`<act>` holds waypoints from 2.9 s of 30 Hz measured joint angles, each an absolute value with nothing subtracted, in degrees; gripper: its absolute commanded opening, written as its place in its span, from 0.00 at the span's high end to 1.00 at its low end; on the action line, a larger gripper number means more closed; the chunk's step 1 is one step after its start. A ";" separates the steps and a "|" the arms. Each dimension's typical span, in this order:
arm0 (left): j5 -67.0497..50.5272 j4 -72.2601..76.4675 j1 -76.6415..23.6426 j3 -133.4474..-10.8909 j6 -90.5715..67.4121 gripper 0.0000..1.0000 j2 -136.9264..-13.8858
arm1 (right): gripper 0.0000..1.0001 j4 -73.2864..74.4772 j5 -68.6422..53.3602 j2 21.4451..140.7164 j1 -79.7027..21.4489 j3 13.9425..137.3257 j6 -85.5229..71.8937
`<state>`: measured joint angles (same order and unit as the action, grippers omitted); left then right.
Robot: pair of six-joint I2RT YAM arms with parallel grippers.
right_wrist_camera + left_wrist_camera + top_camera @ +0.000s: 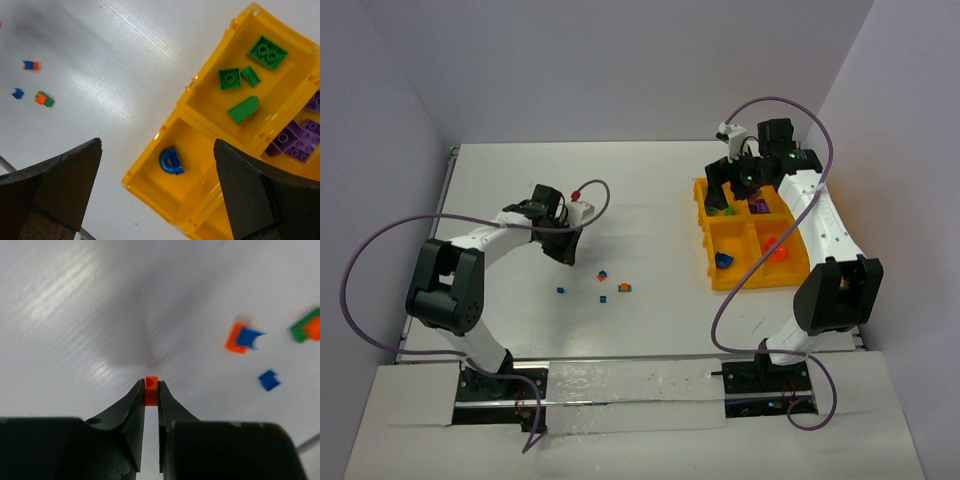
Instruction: Sort the legos into containers by color
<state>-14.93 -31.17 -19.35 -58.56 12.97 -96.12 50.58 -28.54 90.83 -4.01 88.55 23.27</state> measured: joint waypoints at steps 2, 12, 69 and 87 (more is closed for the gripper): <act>-19.96 -32.29 -18.87 -61.72 12.12 0.91 -95.78 | 0.00 48.78 -30.26 90.35 -4.37 88.10 22.12; -52.27 -21.27 -15.59 -72.25 -7.72 0.96 -87.83 | 0.00 36.84 -37.67 86.70 -14.33 86.67 20.76; -74.02 7.05 -17.15 -70.86 -39.69 1.00 -88.01 | 0.73 -2.98 -32.12 77.28 -39.89 66.65 27.89; -72.08 5.40 -16.05 -70.96 -38.52 0.01 -88.03 | 1.00 -1.88 -30.02 77.80 -40.21 67.14 29.44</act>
<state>-72.08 5.40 -16.05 -70.96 -38.52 -88.03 -1.88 -30.02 77.80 -40.21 67.14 29.44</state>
